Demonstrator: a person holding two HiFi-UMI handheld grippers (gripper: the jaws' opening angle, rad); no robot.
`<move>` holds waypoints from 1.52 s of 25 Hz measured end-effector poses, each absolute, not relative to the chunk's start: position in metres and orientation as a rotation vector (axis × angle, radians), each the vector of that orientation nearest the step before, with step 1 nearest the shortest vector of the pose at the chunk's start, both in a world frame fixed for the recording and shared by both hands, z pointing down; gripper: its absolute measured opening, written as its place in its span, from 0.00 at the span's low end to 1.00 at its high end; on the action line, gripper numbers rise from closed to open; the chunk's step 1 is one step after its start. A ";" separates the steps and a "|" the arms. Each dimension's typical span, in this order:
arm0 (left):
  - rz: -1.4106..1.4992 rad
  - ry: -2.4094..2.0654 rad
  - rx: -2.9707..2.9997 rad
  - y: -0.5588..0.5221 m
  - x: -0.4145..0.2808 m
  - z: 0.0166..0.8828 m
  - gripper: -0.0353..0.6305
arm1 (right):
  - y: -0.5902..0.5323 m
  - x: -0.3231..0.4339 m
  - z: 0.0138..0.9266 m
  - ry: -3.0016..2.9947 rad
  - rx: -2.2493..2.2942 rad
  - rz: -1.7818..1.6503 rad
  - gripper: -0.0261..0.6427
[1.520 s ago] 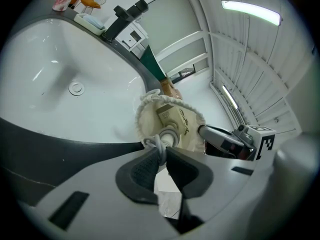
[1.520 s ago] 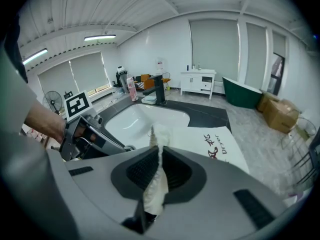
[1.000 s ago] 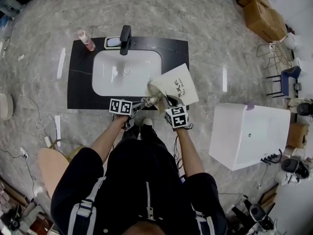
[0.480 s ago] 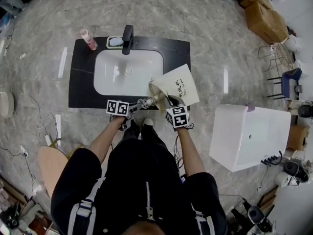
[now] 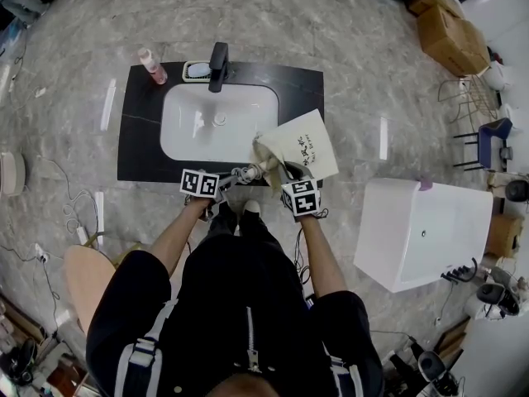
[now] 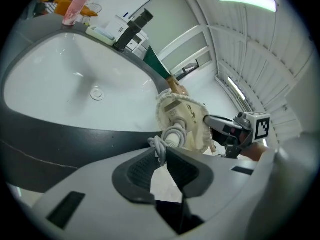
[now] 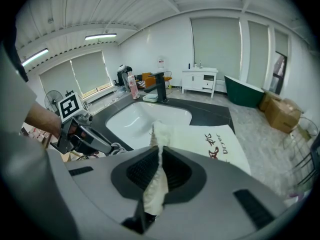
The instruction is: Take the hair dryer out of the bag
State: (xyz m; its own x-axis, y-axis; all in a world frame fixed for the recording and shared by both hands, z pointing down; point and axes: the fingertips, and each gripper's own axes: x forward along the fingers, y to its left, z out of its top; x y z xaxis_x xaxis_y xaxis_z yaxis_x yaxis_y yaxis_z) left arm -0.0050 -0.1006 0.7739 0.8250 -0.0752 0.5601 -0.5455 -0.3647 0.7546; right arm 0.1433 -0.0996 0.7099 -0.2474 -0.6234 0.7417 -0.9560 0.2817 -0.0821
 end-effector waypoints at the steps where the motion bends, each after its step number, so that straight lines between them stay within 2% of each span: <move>1: 0.554 -0.472 1.931 -0.102 -0.006 0.773 0.16 | -0.100 0.143 0.710 -1.965 1.412 0.726 0.09; 8: 0.709 -0.497 2.164 -0.115 -0.009 0.759 0.39 | -0.099 0.142 0.711 -1.975 1.407 0.744 0.09; 14: 0.804 -0.432 2.341 -0.119 0.001 0.738 0.49 | -0.098 0.143 0.706 -1.983 1.406 0.761 0.09; 38: 1.028 -0.189 2.508 -0.110 0.079 0.738 0.50 | -0.100 0.157 0.698 -2.046 1.426 0.813 0.09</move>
